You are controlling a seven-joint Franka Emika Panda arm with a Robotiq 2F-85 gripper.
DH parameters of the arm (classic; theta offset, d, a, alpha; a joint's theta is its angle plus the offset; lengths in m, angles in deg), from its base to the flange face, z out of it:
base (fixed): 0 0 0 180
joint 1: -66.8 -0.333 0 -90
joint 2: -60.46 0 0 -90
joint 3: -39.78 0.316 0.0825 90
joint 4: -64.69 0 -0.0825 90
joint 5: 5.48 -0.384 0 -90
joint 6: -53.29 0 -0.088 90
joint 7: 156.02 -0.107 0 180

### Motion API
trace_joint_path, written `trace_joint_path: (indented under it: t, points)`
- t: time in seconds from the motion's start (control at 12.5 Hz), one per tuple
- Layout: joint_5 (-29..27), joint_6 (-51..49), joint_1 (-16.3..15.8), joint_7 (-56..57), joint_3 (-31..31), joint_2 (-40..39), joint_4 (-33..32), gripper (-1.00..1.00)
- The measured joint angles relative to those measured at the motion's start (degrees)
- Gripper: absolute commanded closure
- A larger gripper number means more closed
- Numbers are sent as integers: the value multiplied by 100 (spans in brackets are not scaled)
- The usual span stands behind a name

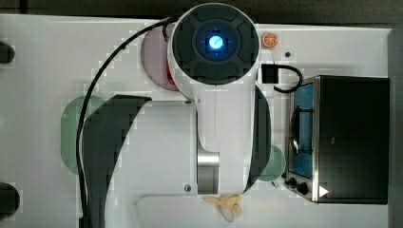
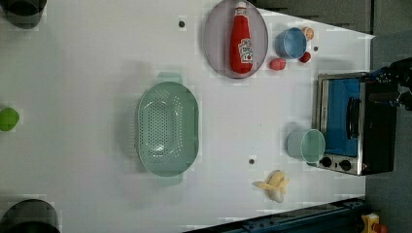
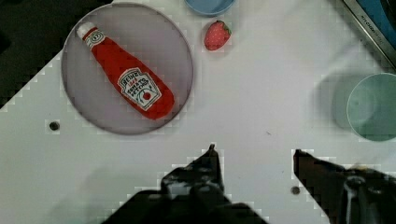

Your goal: Drag strainer left to right.

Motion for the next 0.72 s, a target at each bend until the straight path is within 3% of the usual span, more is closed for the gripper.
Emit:
trace_joint_path:
  t: [0.24, 0.48, 0.72]
  points:
    - [16, -1067, 44, -268, -131, 903, -431, -99]
    - [-171, -896, 201, -418, -128, 1466, -134, -100]
    - [-236, -810, 182, -815, 535, 1414, 123, -100]
